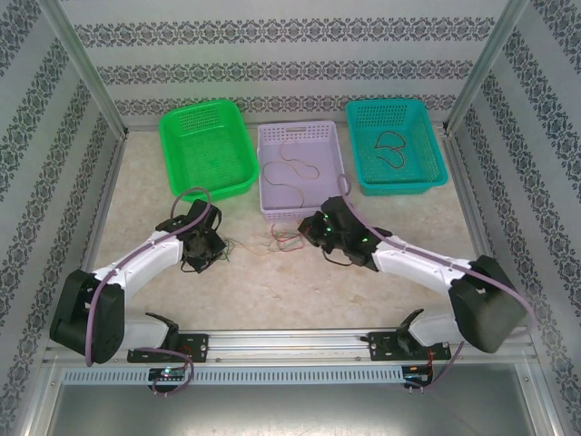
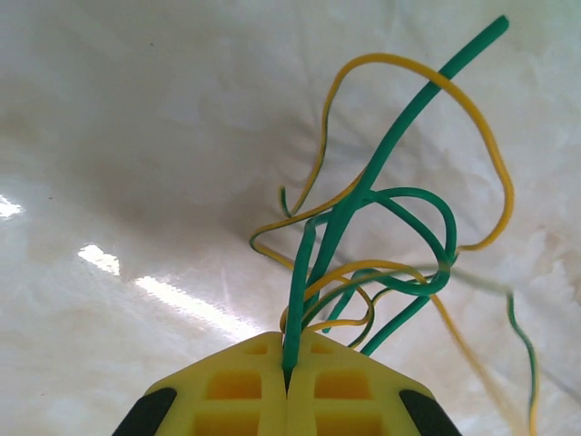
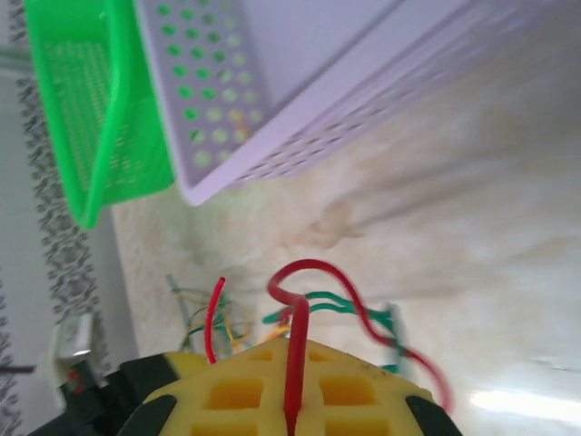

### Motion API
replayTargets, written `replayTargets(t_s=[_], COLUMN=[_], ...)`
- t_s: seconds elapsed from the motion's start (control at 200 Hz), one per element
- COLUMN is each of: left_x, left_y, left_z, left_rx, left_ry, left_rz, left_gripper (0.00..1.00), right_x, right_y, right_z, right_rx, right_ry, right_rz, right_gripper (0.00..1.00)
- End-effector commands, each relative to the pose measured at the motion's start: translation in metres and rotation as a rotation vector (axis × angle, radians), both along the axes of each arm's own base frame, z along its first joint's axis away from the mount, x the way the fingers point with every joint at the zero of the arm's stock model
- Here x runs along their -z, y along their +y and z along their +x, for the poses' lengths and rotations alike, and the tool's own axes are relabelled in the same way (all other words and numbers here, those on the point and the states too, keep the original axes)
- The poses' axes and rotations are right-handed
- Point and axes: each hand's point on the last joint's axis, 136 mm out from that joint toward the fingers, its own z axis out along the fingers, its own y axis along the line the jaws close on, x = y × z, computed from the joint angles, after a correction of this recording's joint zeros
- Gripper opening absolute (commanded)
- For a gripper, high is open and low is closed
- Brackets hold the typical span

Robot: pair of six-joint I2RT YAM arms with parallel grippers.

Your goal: Untangle the cables

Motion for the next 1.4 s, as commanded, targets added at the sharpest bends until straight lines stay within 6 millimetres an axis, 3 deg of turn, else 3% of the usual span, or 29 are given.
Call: replayTargets(t_s=[0.0,0.345,0.609,0.769,0.949,1.084,1.219,1.309,1.394], left_x=[-0.007,-0.015,-0.016,-0.025,-0.031,-0.031,-0.028,-0.028,-0.026], left_y=[0.01,0.021,0.021,0.002,0.015,0.009,-0.002,-0.004,-0.007], left_z=[0.006,0.011,0.015,0.03,0.021,0.021,0.022,0.02,0.015], left_rx=[0.018,0.03,0.032,0.098,0.109,0.11,0.118,0.119,0.114], left_ry=[0.002,0.027,0.028,-0.038,-0.003,-0.013,-0.006,0.007,0.032], left_rz=[0.056,0.135,0.131,0.051,0.129,0.09,0.04,0.039,0.033], left_gripper=[0.0,0.0,0.0,0.0,0.0,0.0,0.0,0.0,0.01], right_x=[0.012,-0.002,-0.012,-0.007,-0.009,-0.021,-0.019,-0.002,-0.006], right_y=[-0.032,-0.142,-0.192,-0.187,-0.193,-0.177,-0.178,-0.205,-0.236], right_z=[-0.015,-0.034,-0.041,-0.036,-0.024,0.0,-0.003,-0.028,-0.047], right_rx=[-0.005,0.144,0.206,0.184,0.175,0.081,0.054,0.151,0.239], right_ry=[0.016,-0.009,-0.002,0.012,-0.008,-0.057,0.011,0.16,0.216], right_rz=[-0.129,-0.316,-0.425,-0.39,-0.432,-0.375,-0.443,-0.535,-0.661], right_gripper=[0.0,0.0,0.0,0.0,0.0,0.0,0.0,0.44,0.63])
